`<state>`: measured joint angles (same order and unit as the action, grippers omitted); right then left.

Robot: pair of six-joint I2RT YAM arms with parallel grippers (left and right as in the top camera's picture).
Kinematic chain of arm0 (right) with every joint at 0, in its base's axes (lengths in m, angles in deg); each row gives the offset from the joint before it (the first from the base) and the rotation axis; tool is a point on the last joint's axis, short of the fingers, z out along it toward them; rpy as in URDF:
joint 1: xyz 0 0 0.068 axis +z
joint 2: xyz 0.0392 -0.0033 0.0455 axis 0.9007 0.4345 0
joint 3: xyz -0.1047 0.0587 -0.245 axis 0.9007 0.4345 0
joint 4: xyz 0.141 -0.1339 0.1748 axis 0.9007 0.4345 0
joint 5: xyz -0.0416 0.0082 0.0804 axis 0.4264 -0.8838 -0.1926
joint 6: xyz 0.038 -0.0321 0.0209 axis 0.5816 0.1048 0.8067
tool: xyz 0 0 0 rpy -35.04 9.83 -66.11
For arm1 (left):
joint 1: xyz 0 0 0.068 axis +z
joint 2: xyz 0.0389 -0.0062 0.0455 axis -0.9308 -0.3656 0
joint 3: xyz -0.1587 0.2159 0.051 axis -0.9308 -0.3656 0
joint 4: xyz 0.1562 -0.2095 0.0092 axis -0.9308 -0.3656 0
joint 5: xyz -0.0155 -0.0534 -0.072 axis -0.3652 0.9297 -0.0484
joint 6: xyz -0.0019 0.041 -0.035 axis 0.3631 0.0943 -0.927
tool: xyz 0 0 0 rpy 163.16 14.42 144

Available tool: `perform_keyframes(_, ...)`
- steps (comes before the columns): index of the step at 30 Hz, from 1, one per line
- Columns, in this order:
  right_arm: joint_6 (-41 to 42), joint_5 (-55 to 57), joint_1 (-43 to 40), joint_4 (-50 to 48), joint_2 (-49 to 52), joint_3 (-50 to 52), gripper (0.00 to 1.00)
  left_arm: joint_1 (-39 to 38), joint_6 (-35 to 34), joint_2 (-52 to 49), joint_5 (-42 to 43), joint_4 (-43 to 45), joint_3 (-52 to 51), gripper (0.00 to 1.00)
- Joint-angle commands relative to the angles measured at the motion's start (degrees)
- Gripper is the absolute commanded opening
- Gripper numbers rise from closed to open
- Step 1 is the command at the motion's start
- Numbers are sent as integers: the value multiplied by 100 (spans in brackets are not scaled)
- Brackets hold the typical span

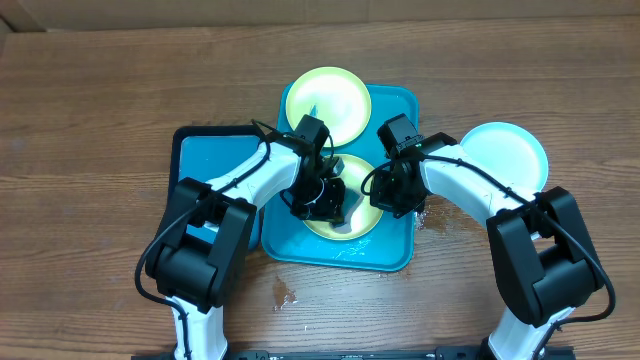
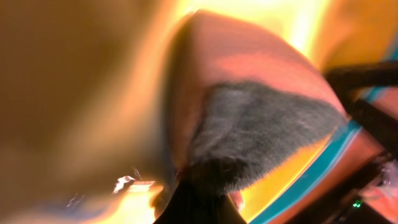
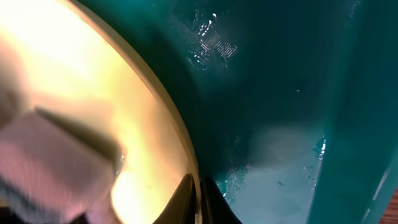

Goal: Clean dirty plates on tray and stack at the side
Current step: 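Scrub the held plate with the sponge using the left gripper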

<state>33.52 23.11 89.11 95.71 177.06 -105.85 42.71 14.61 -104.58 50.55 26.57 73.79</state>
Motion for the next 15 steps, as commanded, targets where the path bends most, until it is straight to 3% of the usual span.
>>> perform_keyframes(1,-20,168,26,-37,151,28,4,44,-111,-42,-2398,-376,-83,4)
perform_keyframes(7,-20,166,26,-33,151,28,4,44,-387,-39,-4645,-472,9,4)
perform_keyframes(11,-20,166,26,-31,151,28,4,44,-492,-39,-5377,-525,247,4)
perform_keyframes(15,-24,166,26,-9,151,28,4,44,-490,-39,-5571,-442,450,4)
